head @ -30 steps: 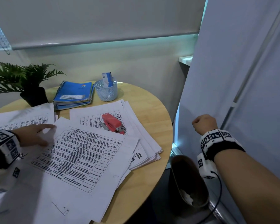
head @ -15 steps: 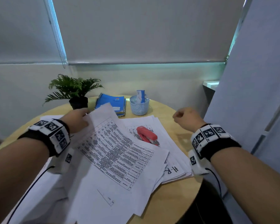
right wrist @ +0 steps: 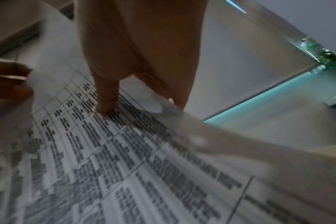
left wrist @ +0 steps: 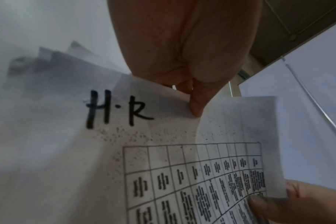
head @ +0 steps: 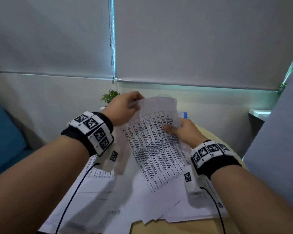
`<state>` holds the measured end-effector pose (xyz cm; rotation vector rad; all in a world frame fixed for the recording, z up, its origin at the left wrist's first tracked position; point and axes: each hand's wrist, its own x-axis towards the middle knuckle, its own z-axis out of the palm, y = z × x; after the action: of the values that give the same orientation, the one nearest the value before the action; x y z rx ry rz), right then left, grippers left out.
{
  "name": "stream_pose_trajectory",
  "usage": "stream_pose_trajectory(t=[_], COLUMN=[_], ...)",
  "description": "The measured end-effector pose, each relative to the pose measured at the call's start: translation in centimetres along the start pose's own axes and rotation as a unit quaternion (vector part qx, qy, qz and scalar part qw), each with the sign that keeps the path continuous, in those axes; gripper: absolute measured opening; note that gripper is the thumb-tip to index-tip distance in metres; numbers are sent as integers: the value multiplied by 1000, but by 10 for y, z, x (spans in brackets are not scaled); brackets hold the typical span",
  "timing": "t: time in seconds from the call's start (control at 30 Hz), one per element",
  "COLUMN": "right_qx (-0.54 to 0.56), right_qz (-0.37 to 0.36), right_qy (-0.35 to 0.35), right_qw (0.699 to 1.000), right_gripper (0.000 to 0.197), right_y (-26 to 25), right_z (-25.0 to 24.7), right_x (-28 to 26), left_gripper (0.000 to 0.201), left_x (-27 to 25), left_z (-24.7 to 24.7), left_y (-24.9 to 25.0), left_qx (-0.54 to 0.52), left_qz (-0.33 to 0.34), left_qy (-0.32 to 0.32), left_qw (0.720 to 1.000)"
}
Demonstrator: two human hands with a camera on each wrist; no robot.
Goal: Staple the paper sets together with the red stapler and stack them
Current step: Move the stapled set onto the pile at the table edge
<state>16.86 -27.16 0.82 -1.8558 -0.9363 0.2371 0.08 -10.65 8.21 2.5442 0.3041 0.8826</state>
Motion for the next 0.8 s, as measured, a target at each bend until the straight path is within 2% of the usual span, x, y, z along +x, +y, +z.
stream_pose_trajectory(t=[0.03,0.1,0.17,0.2,0.27,0.3,0.37,0.47,0.53,0.6,0.67,0.73,0.8], right_qx=[7,41,80,99,136,146,160,174,180,148,116,93,78], right_qz=[-7,-18,-27,-37,-61,-73,-96,-119,-135,-138,-117,-91,-76], right_qy=[22,73,118,134,151,159,178,226,253,267,247,212,204], right_qw=[1000,996,989,985,977,974,966,951,941,942,955,969,973], right_gripper=[41,28,27,27,19,16,14,18,23,28,32,29,20], right_y=[-2,-7,-15,-20,-31,-35,-46,-54,-56,-49,-37,-23,-17], right_z=[1,0,-4,-7,-11,-12,-10,-3,4,11,21,32,39], right_x=[0,0,0,0,0,1,2,4,3,1,-3,-7,-10], left_gripper=[26,38,57,65,72,68,54,25,16,18,30,42,43], left_x=[-1,-1,-2,-3,-7,-8,-9,-6,-4,-7,-17,-30,-38], left_z=[-3,-10,-13,-13,-10,-6,0,1,2,10,22,38,47], left_y=[-3,-14,-29,-33,-36,-37,-36,-26,-23,-26,-31,-37,-38], left_qx=[-9,6,-33,-96,-234,-288,-331,-317,-318,-324,-313,-278,-224], left_qz=[3,-8,-62,-104,-191,-218,-214,-166,-156,-173,-209,-222,-211], left_qy=[20,115,213,218,151,109,95,143,163,148,100,47,30], left_qw=[1000,993,975,966,941,926,914,923,921,918,921,933,951])
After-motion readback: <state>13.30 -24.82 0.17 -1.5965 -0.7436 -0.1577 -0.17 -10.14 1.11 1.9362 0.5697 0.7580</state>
